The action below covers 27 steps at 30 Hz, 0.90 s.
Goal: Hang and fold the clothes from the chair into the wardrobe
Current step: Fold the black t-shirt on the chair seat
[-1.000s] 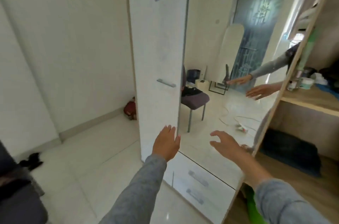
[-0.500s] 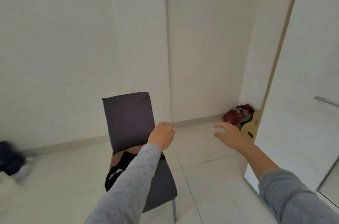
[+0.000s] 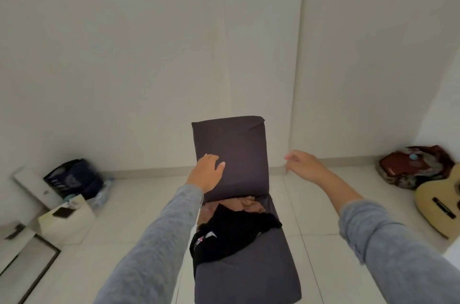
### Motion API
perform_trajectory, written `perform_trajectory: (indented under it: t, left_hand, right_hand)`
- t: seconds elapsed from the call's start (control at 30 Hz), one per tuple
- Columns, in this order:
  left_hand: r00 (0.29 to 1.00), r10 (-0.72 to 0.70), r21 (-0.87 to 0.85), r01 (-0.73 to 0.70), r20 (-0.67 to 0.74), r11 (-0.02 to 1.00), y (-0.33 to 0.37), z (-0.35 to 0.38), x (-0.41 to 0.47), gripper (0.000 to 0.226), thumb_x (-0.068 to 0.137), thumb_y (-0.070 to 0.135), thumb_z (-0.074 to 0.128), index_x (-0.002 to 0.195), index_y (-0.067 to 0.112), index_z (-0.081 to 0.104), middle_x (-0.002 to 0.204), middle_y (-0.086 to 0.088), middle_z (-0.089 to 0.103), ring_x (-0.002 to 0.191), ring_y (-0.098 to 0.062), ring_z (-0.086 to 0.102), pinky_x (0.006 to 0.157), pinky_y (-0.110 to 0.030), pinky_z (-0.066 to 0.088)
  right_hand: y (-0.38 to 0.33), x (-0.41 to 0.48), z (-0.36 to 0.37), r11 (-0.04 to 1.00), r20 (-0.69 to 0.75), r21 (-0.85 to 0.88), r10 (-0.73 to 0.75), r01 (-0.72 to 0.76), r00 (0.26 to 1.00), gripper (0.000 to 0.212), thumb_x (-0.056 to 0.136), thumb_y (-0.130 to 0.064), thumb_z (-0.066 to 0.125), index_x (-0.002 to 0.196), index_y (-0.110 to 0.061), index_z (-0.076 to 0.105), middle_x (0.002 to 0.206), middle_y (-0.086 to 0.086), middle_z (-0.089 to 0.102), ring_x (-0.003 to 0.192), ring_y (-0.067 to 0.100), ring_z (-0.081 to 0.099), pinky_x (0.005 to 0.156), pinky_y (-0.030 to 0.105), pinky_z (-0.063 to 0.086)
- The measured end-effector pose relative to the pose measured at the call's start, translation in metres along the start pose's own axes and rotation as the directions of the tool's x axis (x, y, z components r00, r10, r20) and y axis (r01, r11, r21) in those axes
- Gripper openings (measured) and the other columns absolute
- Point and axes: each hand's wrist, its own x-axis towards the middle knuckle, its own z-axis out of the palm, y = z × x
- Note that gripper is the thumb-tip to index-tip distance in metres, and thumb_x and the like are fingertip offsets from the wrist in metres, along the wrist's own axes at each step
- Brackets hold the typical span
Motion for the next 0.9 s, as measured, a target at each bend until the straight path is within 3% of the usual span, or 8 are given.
perform_trajectory:
  t: [0.23, 0.4, 0.5, 0.6, 0.73, 0.9]
  left_hand:
    - [0.996, -0.082, 0.023, 0.081, 0.039, 0.996, -0.035, 0.008, 0.117, 0.043, 0.1, 0.032, 0.039, 0.133, 0.006, 0.046, 0.136, -0.008, 0.045, 0.126, -0.023, 0.042, 0.107, -0.034, 0.033]
    - [0.972, -0.084, 0.076, 0.069, 0.219, 0.995, -0.069, 0.041, 0.18, 0.038, 0.099, 0.032, 0.041, 0.125, 0.007, 0.053, 0.126, -0.011, 0.049, 0.119, -0.025, 0.046, 0.103, -0.034, 0.035]
    - [0.948, -0.037, 0.095, 0.007, 0.317, 0.995, -0.09, 0.056, 0.235, 0.037, 0.098, 0.031, 0.042, 0.124, 0.007, 0.055, 0.125, -0.01, 0.051, 0.117, -0.024, 0.049, 0.099, -0.031, 0.035]
    - [0.921, 0.025, 0.056, -0.05, 0.389, 0.997, -0.099, 0.069, 0.29, 0.035, 0.099, 0.031, 0.041, 0.12, 0.007, 0.057, 0.123, -0.01, 0.055, 0.112, -0.025, 0.053, 0.096, -0.032, 0.039]
    - [0.829, 0.073, -0.014, -0.079, 0.555, 0.997, -0.112, 0.106, 0.348, 0.031, 0.098, 0.032, 0.042, 0.111, 0.012, 0.061, 0.114, -0.006, 0.059, 0.104, -0.025, 0.057, 0.094, -0.035, 0.045]
    - [0.654, 0.097, 0.008, -0.155, 0.75, 0.988, -0.132, 0.169, 0.349, 0.028, 0.097, 0.028, 0.044, 0.103, 0.008, 0.062, 0.114, -0.009, 0.061, 0.103, -0.027, 0.057, 0.088, -0.03, 0.041]
  right_hand:
    - [-0.013, 0.135, 0.035, 0.999, 0.084, -0.018, 0.028, -0.027, 0.996, 0.028, 0.09, -0.015, 0.056, 0.117, -0.009, 0.059, 0.124, 0.009, 0.057, 0.117, 0.025, 0.051, 0.094, 0.028, 0.038]
    - [0.0, 0.191, 0.074, 0.992, 0.14, 0.013, 0.121, -0.124, 0.983, 0.026, 0.089, -0.014, 0.057, 0.115, -0.008, 0.059, 0.12, 0.01, 0.058, 0.113, 0.024, 0.052, 0.088, 0.024, 0.036]
    - [0.012, 0.221, 0.095, 0.975, 0.117, 0.048, 0.21, -0.217, 0.971, 0.027, 0.089, -0.013, 0.057, 0.115, -0.009, 0.059, 0.117, 0.008, 0.058, 0.109, 0.022, 0.054, 0.085, 0.023, 0.037]
    - [0.03, 0.239, 0.115, 0.937, 0.044, 0.1, 0.332, -0.335, 0.942, 0.025, 0.088, -0.012, 0.057, 0.112, -0.009, 0.061, 0.111, 0.006, 0.058, 0.096, 0.017, 0.052, 0.072, 0.021, 0.036]
    - [0.057, 0.253, 0.154, 0.843, -0.049, 0.193, 0.52, -0.502, 0.853, 0.02, 0.088, -0.011, 0.055, 0.105, -0.008, 0.062, 0.101, 0.005, 0.059, 0.082, 0.014, 0.053, 0.068, 0.022, 0.037]
    - [0.098, 0.223, 0.218, 0.695, 0.009, 0.242, 0.696, -0.677, 0.718, 0.014, 0.087, -0.013, 0.054, 0.098, -0.017, 0.06, 0.106, 0.005, 0.059, 0.092, 0.019, 0.054, 0.075, 0.024, 0.039]
